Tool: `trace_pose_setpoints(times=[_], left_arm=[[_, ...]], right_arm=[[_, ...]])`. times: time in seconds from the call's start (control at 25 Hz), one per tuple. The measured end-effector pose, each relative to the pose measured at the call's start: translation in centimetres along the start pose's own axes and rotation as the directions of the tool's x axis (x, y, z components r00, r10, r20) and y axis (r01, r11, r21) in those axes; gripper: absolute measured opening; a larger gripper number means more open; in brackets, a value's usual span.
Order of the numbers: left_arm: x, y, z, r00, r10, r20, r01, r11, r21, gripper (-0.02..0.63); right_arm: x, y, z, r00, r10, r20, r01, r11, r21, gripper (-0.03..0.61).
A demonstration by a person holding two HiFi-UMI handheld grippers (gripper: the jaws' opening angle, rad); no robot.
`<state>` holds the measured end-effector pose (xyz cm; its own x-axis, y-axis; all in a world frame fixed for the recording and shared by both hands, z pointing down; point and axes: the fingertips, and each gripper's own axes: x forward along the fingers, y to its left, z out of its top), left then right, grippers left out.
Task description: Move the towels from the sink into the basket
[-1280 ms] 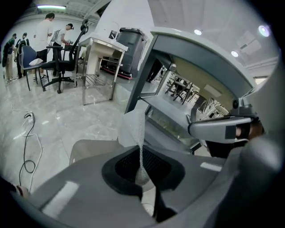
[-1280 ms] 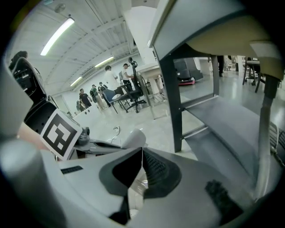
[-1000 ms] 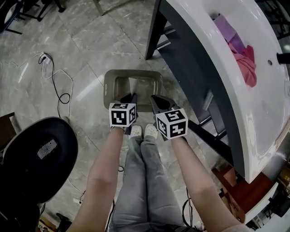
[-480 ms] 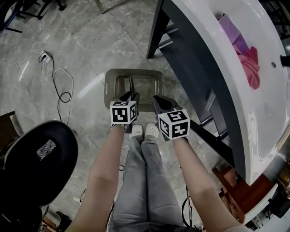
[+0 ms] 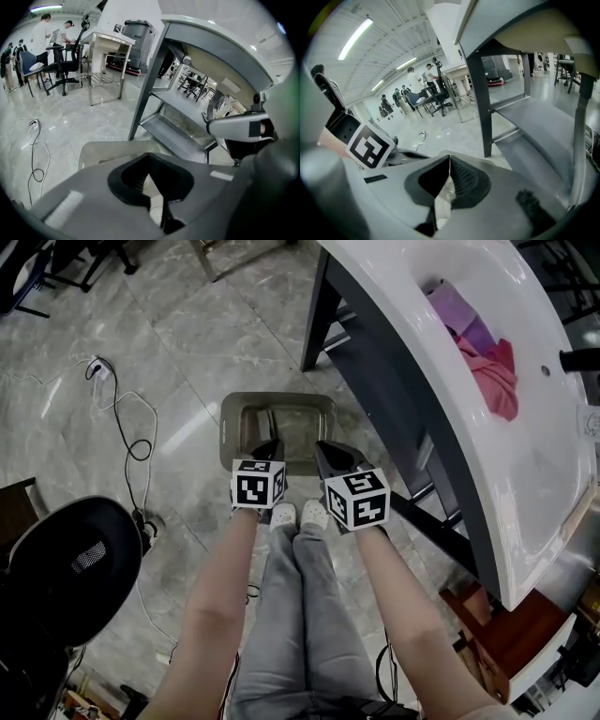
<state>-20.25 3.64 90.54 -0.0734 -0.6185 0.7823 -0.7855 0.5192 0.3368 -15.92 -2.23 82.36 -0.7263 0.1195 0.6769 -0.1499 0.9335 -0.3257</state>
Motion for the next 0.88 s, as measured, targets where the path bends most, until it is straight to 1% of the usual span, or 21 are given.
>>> trace_pose_setpoints(times=[0.4,0.68,0.8,0.88], left_arm=[[-4.0,-2.5,3.1,0.998,-0.042,0.048,0.043,0.999,-0.019,0.006],[-7.3,-4.8,5.4,0.996,-0.052,0.076,0.05,0.998,0.028,0.006],[-8.8,-5.6,6.5,0.994,-0.058,0.087,0.053,0.997,0.06,0.008],[-9.5,-6.1,7.4,0.993,-0.061,0.098,0.055,0.996,0.064,0.008]], right_arm=[[-3.8,1.2,3.0,0.999,-0.014,0.031,0.015,1.0,-0.016,0.018],[-7.2,1.8,4.4,0.999,-0.03,0.038,0.03,1.0,0.004,0.018],[-8.8,2.5,5.5,0.998,-0.029,0.054,0.028,1.0,0.005,0.018],[-9.7,2.8,6.3,0.997,-0.028,0.065,0.028,1.0,0.0,0.018]])
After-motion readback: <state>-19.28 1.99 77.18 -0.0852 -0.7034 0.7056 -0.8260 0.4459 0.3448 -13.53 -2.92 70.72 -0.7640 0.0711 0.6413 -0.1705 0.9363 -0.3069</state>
